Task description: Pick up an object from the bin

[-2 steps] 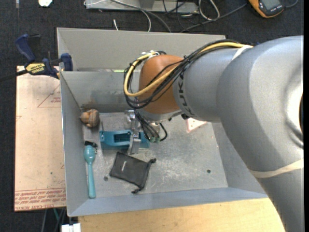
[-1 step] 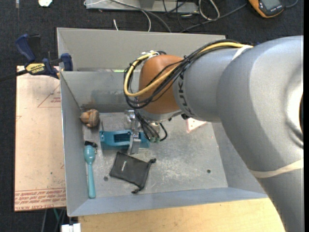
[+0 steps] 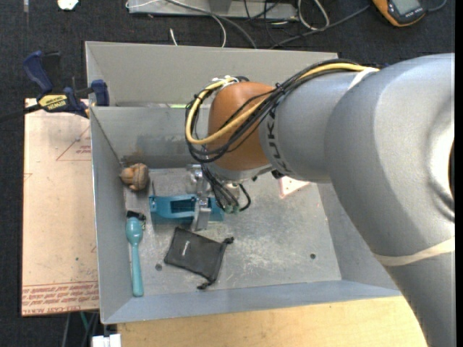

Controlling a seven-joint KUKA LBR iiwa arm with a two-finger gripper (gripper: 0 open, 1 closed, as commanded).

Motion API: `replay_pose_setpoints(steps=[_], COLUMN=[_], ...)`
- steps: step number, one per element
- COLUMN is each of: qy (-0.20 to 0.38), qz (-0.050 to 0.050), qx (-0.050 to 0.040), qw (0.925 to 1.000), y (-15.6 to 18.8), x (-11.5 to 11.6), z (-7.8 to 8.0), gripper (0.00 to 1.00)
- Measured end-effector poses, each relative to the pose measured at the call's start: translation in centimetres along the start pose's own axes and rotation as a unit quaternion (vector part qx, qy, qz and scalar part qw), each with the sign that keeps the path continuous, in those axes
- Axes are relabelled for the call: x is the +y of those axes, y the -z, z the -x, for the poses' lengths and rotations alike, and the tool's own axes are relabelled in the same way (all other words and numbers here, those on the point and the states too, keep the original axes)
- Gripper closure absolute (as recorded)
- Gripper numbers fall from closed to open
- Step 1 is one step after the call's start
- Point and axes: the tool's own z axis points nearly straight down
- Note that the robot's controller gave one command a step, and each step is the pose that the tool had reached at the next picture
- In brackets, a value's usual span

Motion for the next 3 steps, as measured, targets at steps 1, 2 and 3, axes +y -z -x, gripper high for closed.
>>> replay_pose_setpoints(steps=[1,2,3], qy=[0.000,0.000,0.000], qz=[0.000,0.000,0.000], qx=[0.0000,0.0000,0.0000], qw=[1.0000,1.0000,1.0000], y=[0.00,0.00,0.00], x=[0.00,0.00,0.00], z=[0.00,0.00,0.00], gripper=[1.00,1.00,1.00])
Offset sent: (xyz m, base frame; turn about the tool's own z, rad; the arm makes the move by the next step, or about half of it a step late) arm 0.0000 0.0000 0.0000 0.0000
